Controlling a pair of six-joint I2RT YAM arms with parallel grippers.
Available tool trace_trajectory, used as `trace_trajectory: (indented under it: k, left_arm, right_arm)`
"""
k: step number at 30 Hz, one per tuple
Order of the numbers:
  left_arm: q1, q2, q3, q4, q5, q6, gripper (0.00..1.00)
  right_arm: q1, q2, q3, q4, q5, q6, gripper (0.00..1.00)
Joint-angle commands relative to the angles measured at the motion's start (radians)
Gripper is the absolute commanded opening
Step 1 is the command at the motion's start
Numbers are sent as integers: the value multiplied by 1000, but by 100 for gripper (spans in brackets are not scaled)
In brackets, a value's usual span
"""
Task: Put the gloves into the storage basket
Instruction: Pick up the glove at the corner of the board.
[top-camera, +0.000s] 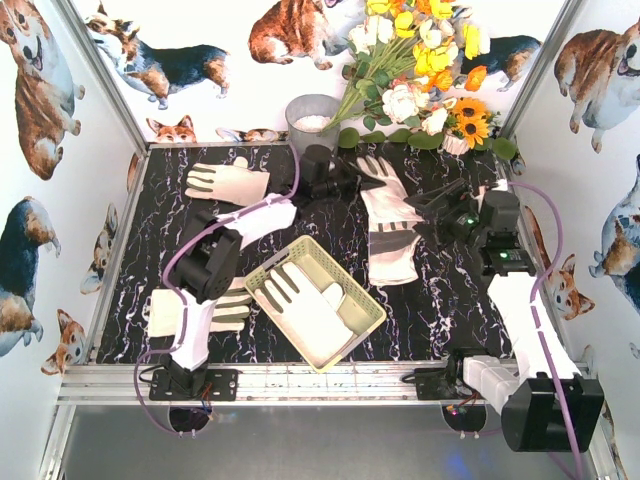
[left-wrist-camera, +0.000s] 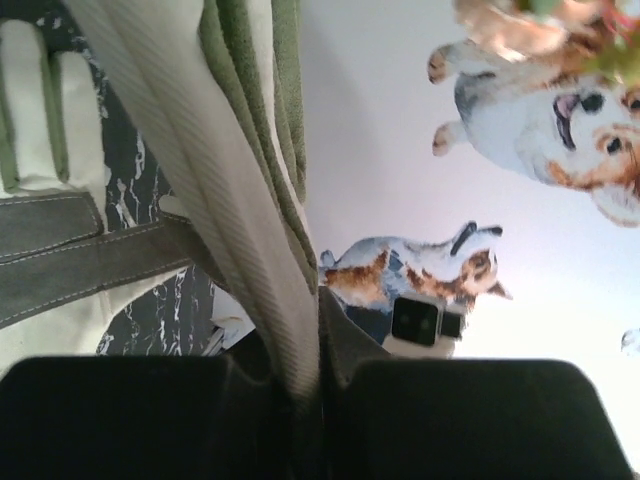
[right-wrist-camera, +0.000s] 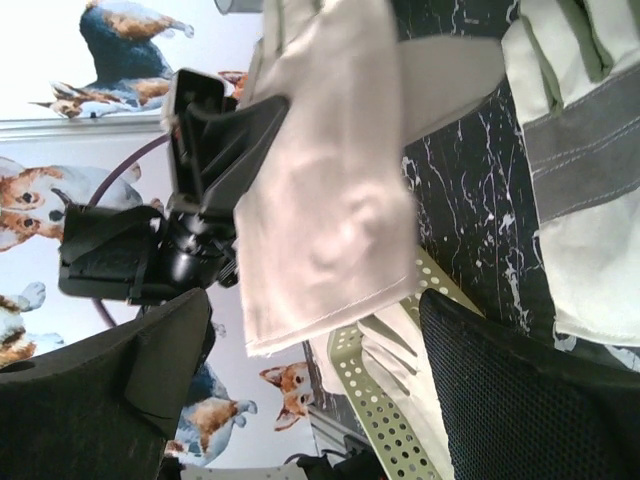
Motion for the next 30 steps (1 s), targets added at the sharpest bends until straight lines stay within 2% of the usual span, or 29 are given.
trace_trajectory:
  k: [1, 4, 8, 11, 17, 24, 30]
  left_arm:
    - [17, -112, -8, 7, 63, 135, 0]
    - [23, -160, -21, -22, 85, 196, 0]
    - [23, -231, -58, -6, 91, 213, 0]
    - [22, -273, -72, -49, 58, 232, 0]
    - [18, -287, -58, -1, 52, 162, 0]
    - [9, -304, -56, 39, 54, 100, 0]
    - [3, -330, -83, 58, 65, 61, 0]
  right_arm:
    - [-35, -5, 49, 16, -41, -45, 89]
    - [-42, -1, 36, 35, -38, 27, 89]
    - [-45, 1, -32, 228, -63, 276, 92]
    - [-41, -2, -45, 322, -52, 380, 93]
    - [-6, 41, -9, 364, -80, 445, 94]
    - [68, 116, -20, 533, -58, 556, 94]
    - [78, 187, 9, 616, -59, 596, 92]
